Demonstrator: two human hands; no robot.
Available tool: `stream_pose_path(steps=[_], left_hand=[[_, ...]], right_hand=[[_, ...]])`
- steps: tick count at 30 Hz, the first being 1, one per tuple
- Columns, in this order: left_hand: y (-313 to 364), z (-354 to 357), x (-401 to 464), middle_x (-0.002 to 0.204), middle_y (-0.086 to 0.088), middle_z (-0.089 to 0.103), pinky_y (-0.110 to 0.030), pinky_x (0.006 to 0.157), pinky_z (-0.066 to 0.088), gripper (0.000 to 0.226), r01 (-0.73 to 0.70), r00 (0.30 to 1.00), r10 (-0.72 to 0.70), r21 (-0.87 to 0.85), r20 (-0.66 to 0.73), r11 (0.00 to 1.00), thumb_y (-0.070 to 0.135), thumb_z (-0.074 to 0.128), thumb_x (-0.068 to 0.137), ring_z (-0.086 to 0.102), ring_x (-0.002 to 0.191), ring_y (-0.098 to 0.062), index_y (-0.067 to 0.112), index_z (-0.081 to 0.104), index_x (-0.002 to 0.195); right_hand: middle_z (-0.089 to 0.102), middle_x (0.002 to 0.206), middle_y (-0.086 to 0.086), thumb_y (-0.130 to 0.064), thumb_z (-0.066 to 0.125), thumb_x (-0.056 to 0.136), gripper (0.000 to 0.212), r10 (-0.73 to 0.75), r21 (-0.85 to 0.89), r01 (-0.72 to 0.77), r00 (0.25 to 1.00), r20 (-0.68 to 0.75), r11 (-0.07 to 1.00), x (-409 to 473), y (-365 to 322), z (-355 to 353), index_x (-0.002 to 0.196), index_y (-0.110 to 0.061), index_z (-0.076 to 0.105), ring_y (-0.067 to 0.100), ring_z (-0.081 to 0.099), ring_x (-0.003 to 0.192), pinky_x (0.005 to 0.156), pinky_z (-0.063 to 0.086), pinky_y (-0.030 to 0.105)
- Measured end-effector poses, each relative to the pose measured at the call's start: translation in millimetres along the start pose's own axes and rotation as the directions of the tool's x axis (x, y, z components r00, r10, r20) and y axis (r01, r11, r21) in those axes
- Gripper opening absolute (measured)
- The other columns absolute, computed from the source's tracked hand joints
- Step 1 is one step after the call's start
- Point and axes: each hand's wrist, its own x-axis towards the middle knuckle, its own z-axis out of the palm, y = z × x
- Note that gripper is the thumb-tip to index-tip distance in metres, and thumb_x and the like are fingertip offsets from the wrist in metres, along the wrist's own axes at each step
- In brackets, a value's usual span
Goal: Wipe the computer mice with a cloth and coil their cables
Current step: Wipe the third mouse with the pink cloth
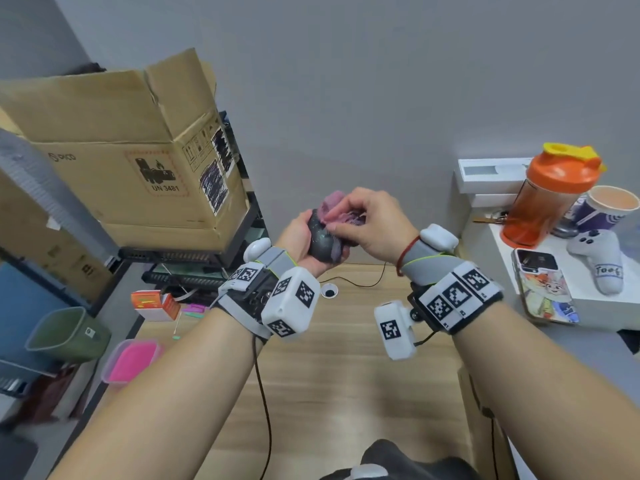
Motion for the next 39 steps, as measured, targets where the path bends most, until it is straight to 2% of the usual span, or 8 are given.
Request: stream_pose_path(steps=[4,9,15,23,28,33,36,39], left_hand=[[-1.9,-1.5,-5.0,0.098,-0.020,0.063,-0.039,0.075,0.054,0.049,0.029,0.999,-0.026,-0.087,0.042,0.996,0.038,0.022,0.108,0.062,0.086,-0.031,0.004,0.057,0.103],[-6.7,0.8,-5.0,0.099,-0.014,0.067,-0.031,0.061,0.053,0.048,0.041,0.999,-0.041,-0.037,-0.009,0.998,0.046,0.022,0.106,0.065,0.079,-0.029,0.014,0.056,0.119],[1.5,-0.6,-8.5,0.102,-0.024,0.061,-0.045,0.072,0.051,0.054,0.009,1.000,-0.009,-0.080,-0.009,0.997,0.043,0.022,0.106,0.062,0.089,-0.034,0.002,0.057,0.108],[3.4,-4.4,-12.2,0.095,-0.021,0.069,-0.039,0.068,0.056,0.052,0.017,0.999,-0.018,-0.040,-0.028,0.999,0.040,0.021,0.107,0.069,0.077,-0.031,0.003,0.056,0.115],[12.1,-7.3,-14.2,0.140,-0.025,0.051,-0.050,0.100,0.044,0.053,0.014,0.998,-0.017,-0.058,-0.054,0.998,0.040,0.022,0.107,0.053,0.126,-0.037,0.004,0.048,0.137],[10.5,-8.7,-17.2,0.105,-0.015,0.067,-0.033,0.061,0.057,0.049,0.044,0.998,-0.044,-0.016,-0.046,0.999,0.046,0.025,0.106,0.067,0.078,-0.027,0.010,0.055,0.121],[7.9,-10.5,-15.1,0.109,-0.023,0.067,-0.038,0.067,0.057,0.058,0.048,0.999,-0.048,-0.017,0.015,0.999,0.045,0.022,0.106,0.068,0.103,-0.031,0.001,0.056,0.123],[7.6,-8.8,-15.3,0.115,-0.022,0.064,-0.035,0.062,0.058,0.057,0.055,0.998,-0.055,0.015,0.040,0.998,0.047,0.024,0.106,0.065,0.099,-0.033,0.004,0.053,0.131]], right_hand=[[0.061,0.083,-0.011,-0.015,0.085,0.070,0.018,-0.083,-0.024,0.089,0.980,0.183,0.996,-7.5,-4.5,3.5,0.083,-0.024,0.078,0.007,0.061,0.082,0.082,0.049,0.025],[0.065,0.090,-0.004,-0.022,0.084,0.073,0.015,0.005,-0.078,-0.008,0.999,-0.031,0.997,-1.2,-2.2,-5.4,0.085,-0.025,0.075,0.014,0.063,0.089,0.089,0.049,0.032],[0.061,0.083,-0.009,-0.018,0.087,0.067,0.021,-0.096,-0.097,0.131,0.947,0.305,0.987,-11.8,-11.8,7.3,0.077,-0.031,0.074,0.010,0.060,0.079,0.076,0.047,0.021],[0.065,0.087,-0.008,-0.015,0.086,0.069,0.022,-0.056,-0.024,0.057,0.997,0.056,0.998,-6.1,-2.6,2.5,0.074,-0.027,0.069,0.007,0.060,0.073,0.076,0.050,0.030],[0.062,0.073,-0.016,-0.020,0.090,0.064,0.025,-0.099,-0.079,0.111,0.984,0.146,0.991,-9.6,-7.1,8.7,0.068,-0.033,0.069,0.001,0.059,0.068,0.070,0.047,0.020],[0.063,0.066,-0.021,-0.012,0.087,0.068,0.031,0.004,0.050,-0.004,1.000,0.010,0.999,-1.7,-1.1,1.5,0.067,-0.032,0.063,-0.008,0.059,0.057,0.072,0.054,0.026],[0.064,0.064,-0.027,-0.017,0.088,0.065,0.032,-0.081,-0.001,0.082,0.980,0.182,0.997,-7.8,-8.6,11.9,0.065,-0.037,0.064,-0.008,0.061,0.063,0.063,0.047,0.008],[0.068,0.069,-0.018,-0.017,0.087,0.066,0.029,-0.054,0.017,0.052,0.992,0.116,0.998,-0.8,-1.3,6.9,0.066,-0.034,0.064,-0.002,0.065,0.064,0.067,0.056,0.021]])
